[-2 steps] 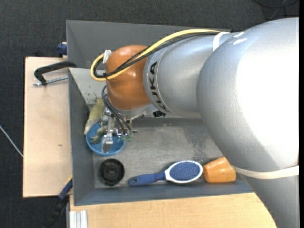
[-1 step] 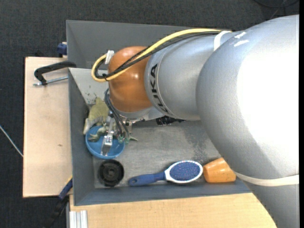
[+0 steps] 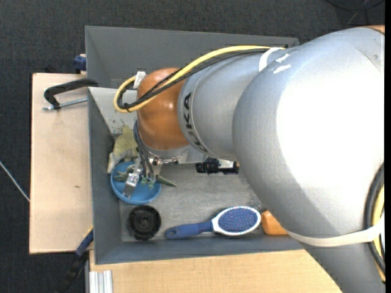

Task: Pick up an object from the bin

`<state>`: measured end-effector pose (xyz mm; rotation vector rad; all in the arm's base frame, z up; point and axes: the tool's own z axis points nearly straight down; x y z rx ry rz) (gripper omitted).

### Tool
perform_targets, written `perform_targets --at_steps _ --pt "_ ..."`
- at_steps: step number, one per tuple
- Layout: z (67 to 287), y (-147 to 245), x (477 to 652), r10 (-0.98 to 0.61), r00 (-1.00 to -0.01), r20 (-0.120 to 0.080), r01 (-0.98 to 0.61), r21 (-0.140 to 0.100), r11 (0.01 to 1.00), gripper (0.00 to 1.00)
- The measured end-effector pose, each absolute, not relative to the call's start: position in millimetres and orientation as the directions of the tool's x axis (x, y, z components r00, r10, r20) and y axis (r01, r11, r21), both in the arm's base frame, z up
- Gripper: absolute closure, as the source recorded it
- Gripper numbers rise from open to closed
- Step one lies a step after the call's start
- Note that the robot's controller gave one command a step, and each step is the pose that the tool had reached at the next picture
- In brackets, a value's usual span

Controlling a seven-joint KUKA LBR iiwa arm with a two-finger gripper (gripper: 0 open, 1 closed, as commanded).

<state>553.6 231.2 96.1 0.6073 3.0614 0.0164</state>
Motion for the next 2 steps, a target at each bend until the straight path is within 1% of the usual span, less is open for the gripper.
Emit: perform_targets --at_steps 1,2 --pt "85.1 233.8 565.2 0.468 -0.883 -0.02 0.468 0.025 0.883 0.0" --pt "80.5 230.7 564.4 0.47 -0.882 -0.023 0.47 0.02 0.882 1.0"
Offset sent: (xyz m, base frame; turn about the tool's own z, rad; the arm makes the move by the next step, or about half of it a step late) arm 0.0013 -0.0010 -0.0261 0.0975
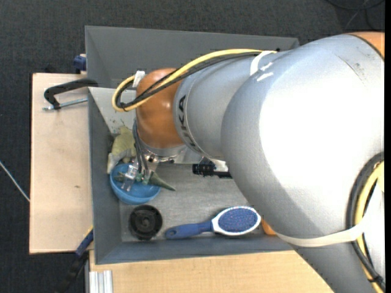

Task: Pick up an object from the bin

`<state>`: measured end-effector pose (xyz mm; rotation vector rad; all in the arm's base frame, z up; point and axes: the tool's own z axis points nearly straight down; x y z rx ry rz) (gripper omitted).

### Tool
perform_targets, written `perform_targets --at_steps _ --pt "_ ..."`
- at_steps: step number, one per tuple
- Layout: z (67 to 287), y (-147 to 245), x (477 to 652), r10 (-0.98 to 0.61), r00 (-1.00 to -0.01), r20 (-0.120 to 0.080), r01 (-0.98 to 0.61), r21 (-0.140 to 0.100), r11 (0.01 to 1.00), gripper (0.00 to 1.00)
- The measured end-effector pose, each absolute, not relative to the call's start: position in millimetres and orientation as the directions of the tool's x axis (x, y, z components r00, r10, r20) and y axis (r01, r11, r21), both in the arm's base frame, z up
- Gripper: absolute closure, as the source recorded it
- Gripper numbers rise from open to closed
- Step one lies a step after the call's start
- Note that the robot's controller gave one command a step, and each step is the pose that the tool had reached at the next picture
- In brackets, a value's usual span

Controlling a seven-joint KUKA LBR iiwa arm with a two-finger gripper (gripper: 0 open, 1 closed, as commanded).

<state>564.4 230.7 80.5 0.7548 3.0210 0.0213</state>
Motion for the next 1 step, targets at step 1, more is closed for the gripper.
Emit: perform_targets --at_steps 1 --pt "128.7 231.7 567.1 0.469 -0.883 -0.007 0.469 0.009 0.883 1.0"
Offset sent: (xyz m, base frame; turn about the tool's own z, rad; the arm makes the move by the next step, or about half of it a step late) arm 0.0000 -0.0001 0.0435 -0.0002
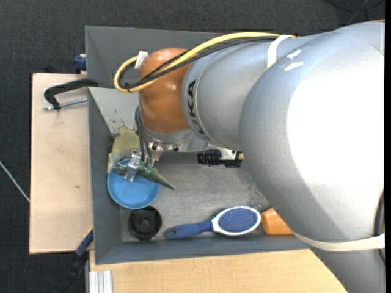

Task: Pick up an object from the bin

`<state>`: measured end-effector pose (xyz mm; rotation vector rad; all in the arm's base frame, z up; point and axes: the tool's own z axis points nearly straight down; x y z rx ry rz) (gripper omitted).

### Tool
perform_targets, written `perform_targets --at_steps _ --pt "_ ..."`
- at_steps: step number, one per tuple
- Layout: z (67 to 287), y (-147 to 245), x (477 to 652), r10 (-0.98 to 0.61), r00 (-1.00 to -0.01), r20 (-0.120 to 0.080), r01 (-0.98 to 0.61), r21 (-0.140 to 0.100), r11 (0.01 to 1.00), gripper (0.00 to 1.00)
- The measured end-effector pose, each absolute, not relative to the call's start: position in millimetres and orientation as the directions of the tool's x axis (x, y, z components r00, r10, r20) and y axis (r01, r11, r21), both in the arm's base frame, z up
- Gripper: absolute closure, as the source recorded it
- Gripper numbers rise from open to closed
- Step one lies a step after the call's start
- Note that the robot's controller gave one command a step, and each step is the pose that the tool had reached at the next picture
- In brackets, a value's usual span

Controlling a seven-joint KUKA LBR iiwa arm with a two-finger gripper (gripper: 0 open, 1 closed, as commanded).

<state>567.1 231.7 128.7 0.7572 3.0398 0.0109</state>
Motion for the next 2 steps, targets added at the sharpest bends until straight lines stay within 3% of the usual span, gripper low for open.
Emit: perform_targets --at_steps 1,2 --pt "161.2 232.8 568.6 0.468 -0.884 -0.005 0.467 0.007 0.884 1.0" --pt "164.9 233.5 569.3 0.466 -0.885 -0.003 0.466 0.004 0.885 1.0"
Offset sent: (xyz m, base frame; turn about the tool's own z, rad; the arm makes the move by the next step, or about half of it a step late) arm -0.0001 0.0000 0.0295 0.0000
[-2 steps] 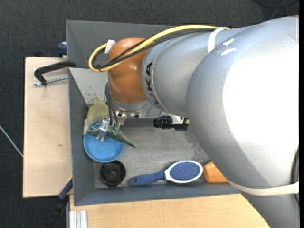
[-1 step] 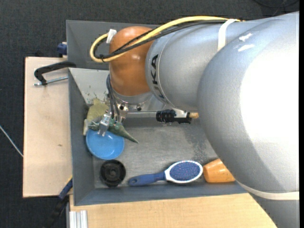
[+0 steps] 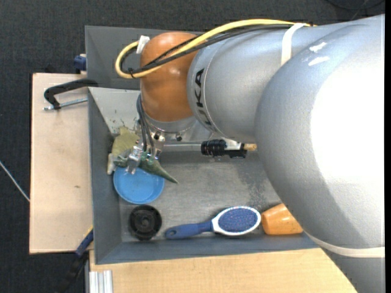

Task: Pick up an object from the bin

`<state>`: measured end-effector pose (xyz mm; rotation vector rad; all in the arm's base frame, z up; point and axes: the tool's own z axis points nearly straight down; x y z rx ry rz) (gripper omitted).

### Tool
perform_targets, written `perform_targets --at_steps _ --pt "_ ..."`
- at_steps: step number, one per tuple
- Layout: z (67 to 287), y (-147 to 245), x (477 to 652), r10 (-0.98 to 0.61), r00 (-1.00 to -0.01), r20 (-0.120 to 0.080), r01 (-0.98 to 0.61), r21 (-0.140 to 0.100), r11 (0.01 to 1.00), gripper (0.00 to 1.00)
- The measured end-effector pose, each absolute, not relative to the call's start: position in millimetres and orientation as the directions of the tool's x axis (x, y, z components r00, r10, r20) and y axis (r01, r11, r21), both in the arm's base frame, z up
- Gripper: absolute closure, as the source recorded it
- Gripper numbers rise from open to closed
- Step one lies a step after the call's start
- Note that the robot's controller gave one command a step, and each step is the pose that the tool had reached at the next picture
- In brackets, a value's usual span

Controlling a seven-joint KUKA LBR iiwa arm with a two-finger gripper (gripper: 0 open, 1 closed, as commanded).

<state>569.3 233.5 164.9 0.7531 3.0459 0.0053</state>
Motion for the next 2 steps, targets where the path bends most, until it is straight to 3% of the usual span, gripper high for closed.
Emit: perform_targets --at_steps 2 --pt "189 235 571.5 0.463 -0.887 -0.004 0.463 0.005 0.887 1.0"
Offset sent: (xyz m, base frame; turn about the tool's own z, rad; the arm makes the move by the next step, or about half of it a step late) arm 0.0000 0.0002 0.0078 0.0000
